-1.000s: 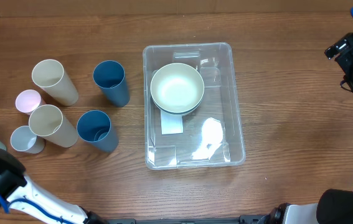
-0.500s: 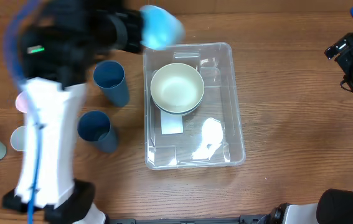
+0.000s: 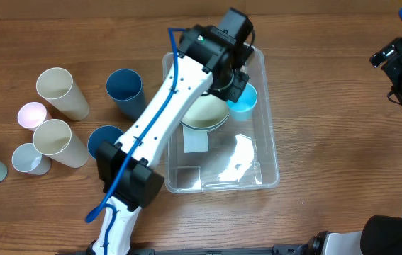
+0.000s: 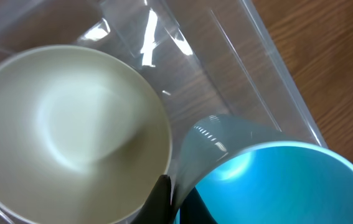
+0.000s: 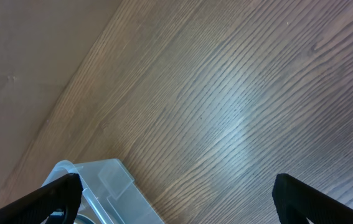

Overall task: Pack container
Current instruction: 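Carry the light blue cup into the bin beside the bowls, release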

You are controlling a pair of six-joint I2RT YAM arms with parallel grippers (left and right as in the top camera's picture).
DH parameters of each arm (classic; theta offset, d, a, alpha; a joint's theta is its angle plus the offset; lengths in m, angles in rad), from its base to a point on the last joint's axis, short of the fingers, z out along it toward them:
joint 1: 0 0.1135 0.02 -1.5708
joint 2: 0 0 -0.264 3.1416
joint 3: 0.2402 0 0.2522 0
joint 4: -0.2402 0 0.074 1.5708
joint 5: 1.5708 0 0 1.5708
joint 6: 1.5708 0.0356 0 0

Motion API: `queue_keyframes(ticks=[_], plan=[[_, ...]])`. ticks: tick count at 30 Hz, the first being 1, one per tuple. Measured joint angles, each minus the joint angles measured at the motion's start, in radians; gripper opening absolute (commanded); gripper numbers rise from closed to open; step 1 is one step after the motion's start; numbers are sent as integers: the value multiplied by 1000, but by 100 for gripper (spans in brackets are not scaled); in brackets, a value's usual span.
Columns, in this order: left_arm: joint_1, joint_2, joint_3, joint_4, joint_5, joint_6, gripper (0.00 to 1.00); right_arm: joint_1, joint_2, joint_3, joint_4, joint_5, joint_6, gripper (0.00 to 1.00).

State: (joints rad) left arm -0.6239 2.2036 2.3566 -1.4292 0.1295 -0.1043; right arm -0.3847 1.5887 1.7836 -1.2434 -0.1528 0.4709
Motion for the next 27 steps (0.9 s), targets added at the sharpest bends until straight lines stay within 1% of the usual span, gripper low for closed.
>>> queue_keyframes(ticks=[7,10,13,23,27], plan=[[-118,98,-8,-6,-30,-1,4,0,0,0,0,0,0,100],[-142,127,-11,-1,-53,-8,4,0,0,0,0,0,0,100],[-144,152,-13,37,-86,-38,4,0,0,0,1,0,0,100],[-135,157,-15,77,-212,-100,6,0,0,0,0,0,0,100],[-118,157,-15,79,-221,-107,13,0,0,0,0,0,0,100]])
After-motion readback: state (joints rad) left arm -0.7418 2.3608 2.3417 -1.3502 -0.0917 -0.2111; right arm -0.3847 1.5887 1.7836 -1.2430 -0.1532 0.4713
